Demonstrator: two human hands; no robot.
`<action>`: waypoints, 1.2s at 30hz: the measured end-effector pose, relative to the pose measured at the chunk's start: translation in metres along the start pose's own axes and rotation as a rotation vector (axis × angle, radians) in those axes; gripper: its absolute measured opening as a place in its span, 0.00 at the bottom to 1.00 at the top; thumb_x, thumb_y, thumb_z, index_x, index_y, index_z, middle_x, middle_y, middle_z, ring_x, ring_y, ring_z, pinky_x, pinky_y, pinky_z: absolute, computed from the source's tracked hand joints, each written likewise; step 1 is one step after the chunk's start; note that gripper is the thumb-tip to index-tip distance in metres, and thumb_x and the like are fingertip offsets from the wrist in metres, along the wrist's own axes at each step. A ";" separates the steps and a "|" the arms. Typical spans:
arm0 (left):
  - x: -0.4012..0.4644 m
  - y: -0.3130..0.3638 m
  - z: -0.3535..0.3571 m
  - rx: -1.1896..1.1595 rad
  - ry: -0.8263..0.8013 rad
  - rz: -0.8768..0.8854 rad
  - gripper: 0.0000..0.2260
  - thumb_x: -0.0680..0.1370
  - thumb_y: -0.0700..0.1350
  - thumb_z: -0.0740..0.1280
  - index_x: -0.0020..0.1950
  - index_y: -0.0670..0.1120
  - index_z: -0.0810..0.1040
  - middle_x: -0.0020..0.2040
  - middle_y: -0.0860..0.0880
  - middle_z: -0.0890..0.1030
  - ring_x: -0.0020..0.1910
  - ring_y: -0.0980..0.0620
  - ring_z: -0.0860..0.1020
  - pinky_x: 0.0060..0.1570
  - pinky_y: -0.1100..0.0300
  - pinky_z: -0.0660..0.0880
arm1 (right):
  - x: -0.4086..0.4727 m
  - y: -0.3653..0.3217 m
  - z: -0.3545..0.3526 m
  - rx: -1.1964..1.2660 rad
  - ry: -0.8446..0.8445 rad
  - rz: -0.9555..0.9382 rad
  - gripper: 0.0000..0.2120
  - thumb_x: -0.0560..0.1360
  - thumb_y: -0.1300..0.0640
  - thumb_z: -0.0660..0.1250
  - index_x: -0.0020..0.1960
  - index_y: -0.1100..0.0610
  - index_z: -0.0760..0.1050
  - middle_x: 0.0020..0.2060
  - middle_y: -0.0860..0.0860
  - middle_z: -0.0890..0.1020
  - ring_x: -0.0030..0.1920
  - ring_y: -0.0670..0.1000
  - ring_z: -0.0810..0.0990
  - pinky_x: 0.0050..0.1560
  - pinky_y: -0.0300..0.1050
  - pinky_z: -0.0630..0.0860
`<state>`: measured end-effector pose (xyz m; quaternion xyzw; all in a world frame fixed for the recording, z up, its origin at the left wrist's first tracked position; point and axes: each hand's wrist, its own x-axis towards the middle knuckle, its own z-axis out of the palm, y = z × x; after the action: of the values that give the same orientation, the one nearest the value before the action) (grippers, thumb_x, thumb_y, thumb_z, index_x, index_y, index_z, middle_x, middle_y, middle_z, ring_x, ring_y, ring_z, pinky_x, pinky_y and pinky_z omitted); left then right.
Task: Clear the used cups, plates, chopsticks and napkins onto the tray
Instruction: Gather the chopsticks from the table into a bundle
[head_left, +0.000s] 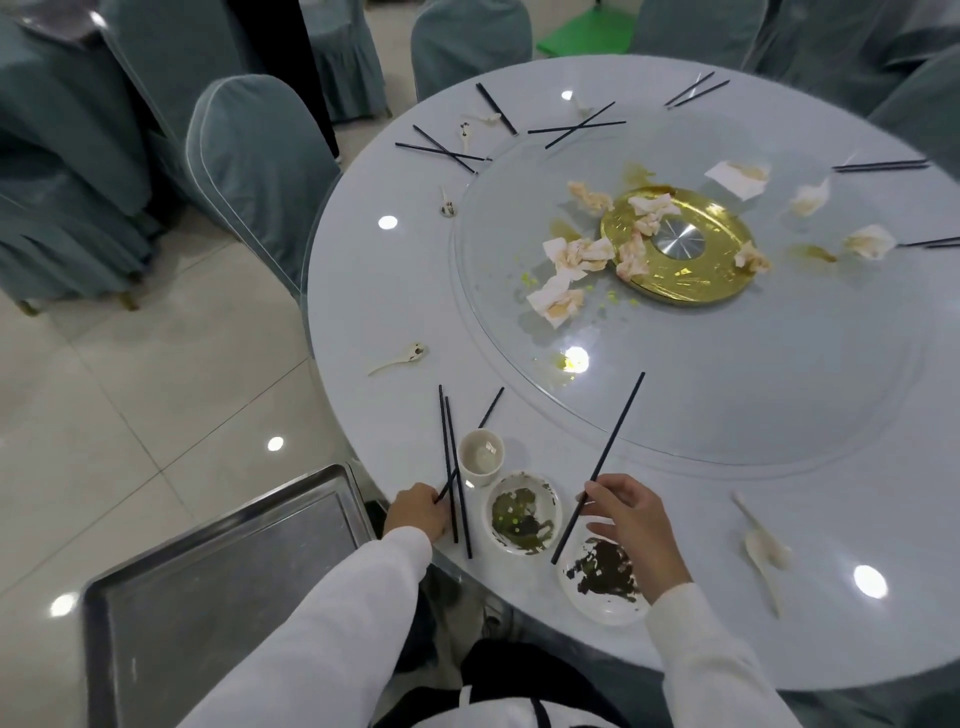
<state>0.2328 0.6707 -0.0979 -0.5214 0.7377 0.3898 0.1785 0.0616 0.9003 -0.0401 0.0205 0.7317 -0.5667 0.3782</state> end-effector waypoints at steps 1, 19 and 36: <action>0.000 0.002 0.002 0.078 -0.007 0.008 0.13 0.84 0.48 0.62 0.52 0.42 0.82 0.48 0.43 0.85 0.48 0.42 0.84 0.50 0.53 0.81 | 0.001 0.001 -0.001 0.002 0.003 0.006 0.07 0.80 0.55 0.74 0.55 0.57 0.82 0.45 0.53 0.89 0.46 0.53 0.89 0.50 0.51 0.84; 0.009 0.021 0.047 0.340 -0.015 -0.105 0.10 0.86 0.46 0.56 0.65 0.44 0.70 0.58 0.45 0.82 0.57 0.42 0.82 0.48 0.54 0.73 | 0.013 0.006 -0.026 0.024 0.017 0.025 0.07 0.80 0.55 0.73 0.55 0.57 0.82 0.46 0.54 0.89 0.47 0.53 0.89 0.44 0.43 0.84; -0.008 -0.016 0.031 -0.009 -0.040 0.133 0.08 0.88 0.49 0.55 0.56 0.45 0.67 0.47 0.46 0.78 0.41 0.48 0.76 0.39 0.56 0.70 | -0.010 0.011 -0.020 0.062 0.012 0.042 0.07 0.80 0.56 0.73 0.55 0.58 0.82 0.46 0.55 0.89 0.48 0.54 0.89 0.43 0.44 0.83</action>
<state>0.2463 0.6973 -0.1184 -0.4641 0.7653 0.4145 0.1648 0.0634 0.9249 -0.0424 0.0508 0.7155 -0.5810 0.3846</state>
